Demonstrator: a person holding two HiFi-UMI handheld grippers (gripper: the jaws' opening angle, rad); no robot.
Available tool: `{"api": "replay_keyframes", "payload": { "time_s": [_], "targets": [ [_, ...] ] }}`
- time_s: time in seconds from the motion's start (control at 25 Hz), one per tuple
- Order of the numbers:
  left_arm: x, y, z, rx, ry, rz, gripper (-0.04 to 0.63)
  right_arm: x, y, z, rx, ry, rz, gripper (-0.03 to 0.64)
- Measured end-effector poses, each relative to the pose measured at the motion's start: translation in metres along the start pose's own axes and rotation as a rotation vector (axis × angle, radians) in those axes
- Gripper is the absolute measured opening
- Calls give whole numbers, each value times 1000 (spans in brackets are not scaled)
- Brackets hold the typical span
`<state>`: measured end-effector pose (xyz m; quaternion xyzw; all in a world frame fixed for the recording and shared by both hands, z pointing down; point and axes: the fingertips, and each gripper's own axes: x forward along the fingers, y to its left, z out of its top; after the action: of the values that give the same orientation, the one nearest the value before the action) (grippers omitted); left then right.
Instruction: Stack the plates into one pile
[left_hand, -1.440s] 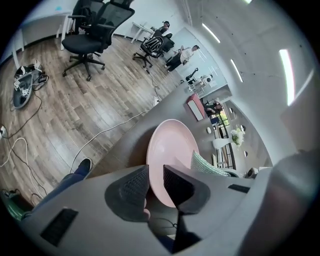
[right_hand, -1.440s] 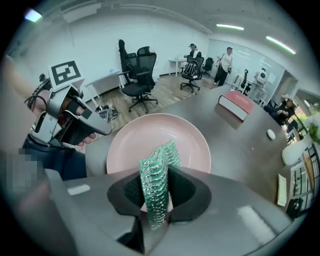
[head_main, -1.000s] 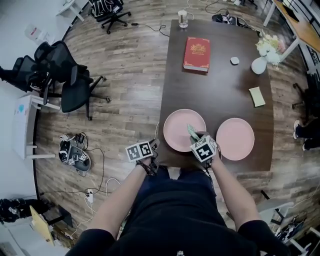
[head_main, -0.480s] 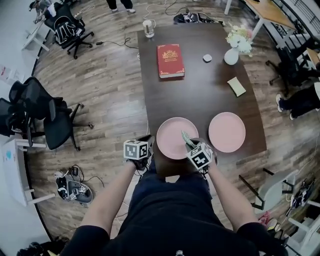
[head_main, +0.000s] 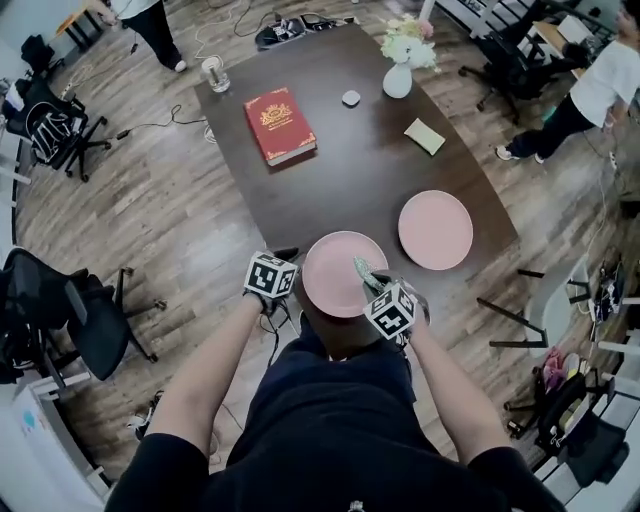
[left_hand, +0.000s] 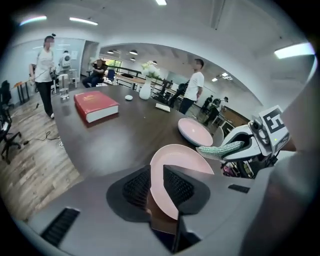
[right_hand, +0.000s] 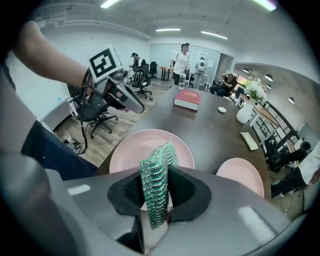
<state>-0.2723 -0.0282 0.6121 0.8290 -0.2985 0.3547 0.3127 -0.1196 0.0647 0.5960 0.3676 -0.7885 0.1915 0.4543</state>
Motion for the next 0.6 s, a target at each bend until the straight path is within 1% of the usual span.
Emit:
{"api": "replay_keyframes", "payload": {
  "time_s": [0.04, 0.12, 0.28, 0.36, 0.48, 0.6],
  "targets": [
    [7, 1, 3, 31, 17, -13, 69, 1, 2, -2, -5, 5, -13, 87],
    [21, 2, 6, 81, 50, -41, 91, 3, 7, -7, -15, 17, -32, 87],
    [49, -2, 10, 145, 116, -98, 110, 7, 13, -17, -43, 45, -59, 87],
    [62, 0, 12, 158, 144, -108, 110, 10, 15, -21, -68, 56, -72, 87],
    [81, -1, 10, 145, 185, -121, 110, 13, 17, -29, -103, 75, -86, 87],
    [95, -2, 8, 161, 221, -136, 110, 16, 16, -34, -134, 87, -94, 87]
  ]
}}
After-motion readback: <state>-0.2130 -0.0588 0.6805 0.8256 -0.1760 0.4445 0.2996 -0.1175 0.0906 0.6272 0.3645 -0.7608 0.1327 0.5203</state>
